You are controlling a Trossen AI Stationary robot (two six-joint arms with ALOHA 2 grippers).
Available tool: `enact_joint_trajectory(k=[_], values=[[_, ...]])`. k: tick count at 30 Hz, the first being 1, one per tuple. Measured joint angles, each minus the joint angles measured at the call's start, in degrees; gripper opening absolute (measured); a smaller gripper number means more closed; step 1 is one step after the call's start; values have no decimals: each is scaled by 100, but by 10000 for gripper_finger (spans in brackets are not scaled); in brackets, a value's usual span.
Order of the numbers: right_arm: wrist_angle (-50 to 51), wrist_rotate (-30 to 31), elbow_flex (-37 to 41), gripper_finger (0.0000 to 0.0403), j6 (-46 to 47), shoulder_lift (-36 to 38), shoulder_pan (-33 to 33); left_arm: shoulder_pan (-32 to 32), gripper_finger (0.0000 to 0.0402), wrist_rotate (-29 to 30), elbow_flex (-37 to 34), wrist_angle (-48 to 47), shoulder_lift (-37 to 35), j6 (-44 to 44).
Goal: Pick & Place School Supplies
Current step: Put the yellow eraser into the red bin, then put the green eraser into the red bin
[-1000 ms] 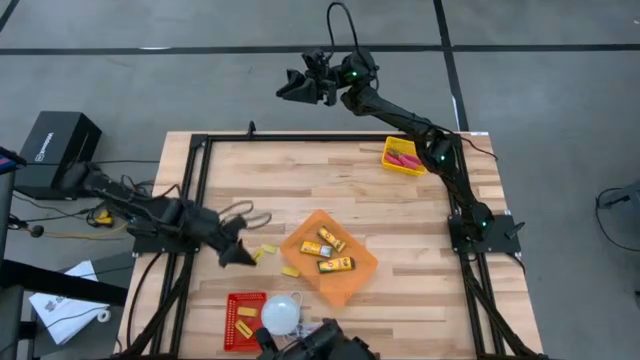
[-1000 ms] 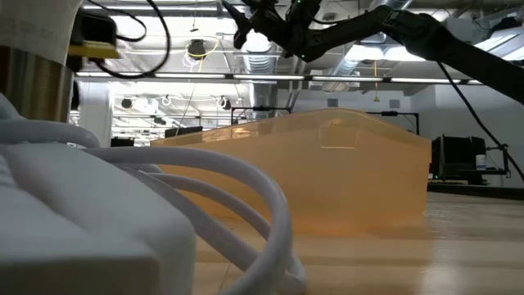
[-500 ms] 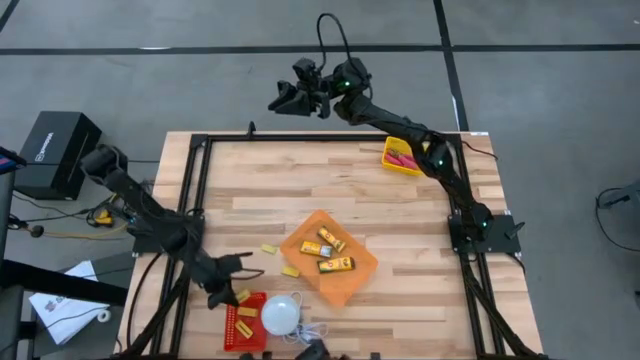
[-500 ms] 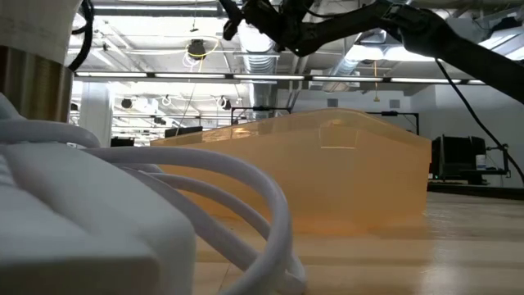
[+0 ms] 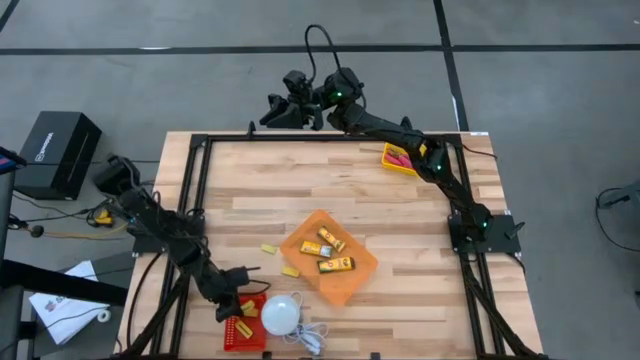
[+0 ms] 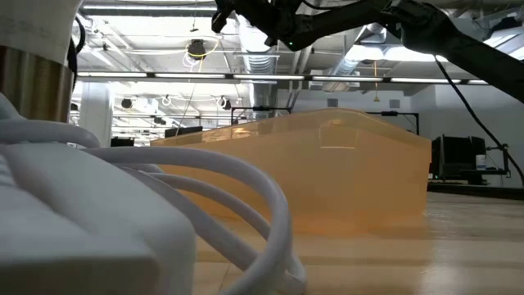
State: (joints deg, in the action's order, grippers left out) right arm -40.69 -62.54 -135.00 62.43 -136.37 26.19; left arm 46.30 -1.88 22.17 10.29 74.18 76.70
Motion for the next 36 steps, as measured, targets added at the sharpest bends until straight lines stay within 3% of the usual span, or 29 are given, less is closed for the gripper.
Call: enact_joint_trajectory(k=[9,19,23,30,36], values=[[-2,6,0,139,13,1,21,-2,137,-355,0,472,115,339],[-200,229,0,164,11,0,173,-165,146,88,0,475,-861,331],[-422,469,0,171,11,-1,260,-454,143,566,0,445,-1420,55],[-536,873,0,169,20,1,441,-1756,136,1517,-2,136,-2330,-1506],[-640,889,0,157,105,68,513,-3340,128,1593,-4,129,-2781,-2532]])
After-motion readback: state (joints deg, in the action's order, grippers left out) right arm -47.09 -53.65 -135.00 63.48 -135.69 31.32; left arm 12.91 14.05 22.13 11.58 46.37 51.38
